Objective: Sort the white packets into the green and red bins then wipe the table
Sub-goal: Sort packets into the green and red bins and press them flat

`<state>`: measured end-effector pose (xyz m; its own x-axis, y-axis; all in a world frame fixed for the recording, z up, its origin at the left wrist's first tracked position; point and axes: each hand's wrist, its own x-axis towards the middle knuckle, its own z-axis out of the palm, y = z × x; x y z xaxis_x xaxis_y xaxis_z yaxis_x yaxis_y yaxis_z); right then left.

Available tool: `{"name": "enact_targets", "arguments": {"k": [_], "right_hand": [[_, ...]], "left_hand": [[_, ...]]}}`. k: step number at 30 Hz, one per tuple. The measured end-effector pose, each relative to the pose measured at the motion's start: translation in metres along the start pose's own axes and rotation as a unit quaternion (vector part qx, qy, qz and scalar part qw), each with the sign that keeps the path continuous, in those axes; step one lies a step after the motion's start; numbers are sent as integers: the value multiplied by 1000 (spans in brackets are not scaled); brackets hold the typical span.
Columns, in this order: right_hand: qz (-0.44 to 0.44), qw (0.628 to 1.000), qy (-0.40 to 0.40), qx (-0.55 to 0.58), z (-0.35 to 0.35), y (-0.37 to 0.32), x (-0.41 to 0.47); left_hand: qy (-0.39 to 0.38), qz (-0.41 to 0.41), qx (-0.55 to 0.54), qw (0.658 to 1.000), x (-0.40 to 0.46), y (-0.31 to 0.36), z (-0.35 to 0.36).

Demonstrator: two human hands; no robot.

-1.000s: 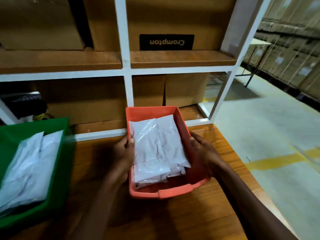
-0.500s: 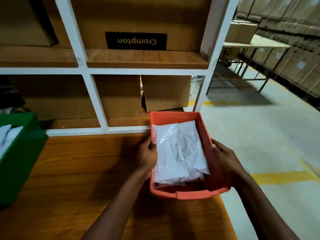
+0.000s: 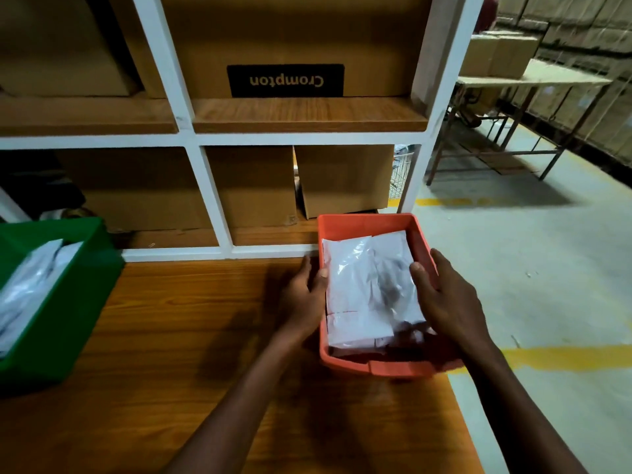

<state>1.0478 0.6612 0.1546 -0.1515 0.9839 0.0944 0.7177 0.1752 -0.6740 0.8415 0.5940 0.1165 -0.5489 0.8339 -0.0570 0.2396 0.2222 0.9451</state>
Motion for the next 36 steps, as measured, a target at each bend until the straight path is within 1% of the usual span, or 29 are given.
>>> {"name": "enact_targets", "arguments": {"k": [1,3,5,9,13,16,20,25,29,32,34,36], "right_hand": [[-40,999,17,-8,5,-13,-8],[-85,996,33,-13,22,-34,-22],[-98,994,35,-14,46,-52,-36],[-126,991,42,-24,98,-96,-73],[-141,989,27,-23,155,-151,-113],[-149,988,8,-24,200,-196,-144],[-158,986,-44,-1,253,-252,-172],[-194,976,-96,36,318,-307,-185],[-209,968,-124,66,356,-348,-188],[-176,971,-139,86,376,-379,-179],[-145,975,-151,69,393,-395,-170],[-87,982,-157,62,411,-406,-158]], "left_hand": [[2,14,22,1000,-4,-3,-9],[-3,47,79,996,-14,-6,-32],[2,84,133,988,-26,-10,-61],[52,159,226,960,-44,-18,-131],[81,184,296,934,-57,-52,-216],[86,177,338,920,-59,-83,-280],[90,161,353,917,-57,-112,-352],[153,146,362,908,-56,-140,-434],[189,98,360,908,-48,-158,-499],[183,65,360,912,-30,-170,-542],[166,49,362,916,-8,-182,-568],[148,35,348,925,19,-195,-591]]}}
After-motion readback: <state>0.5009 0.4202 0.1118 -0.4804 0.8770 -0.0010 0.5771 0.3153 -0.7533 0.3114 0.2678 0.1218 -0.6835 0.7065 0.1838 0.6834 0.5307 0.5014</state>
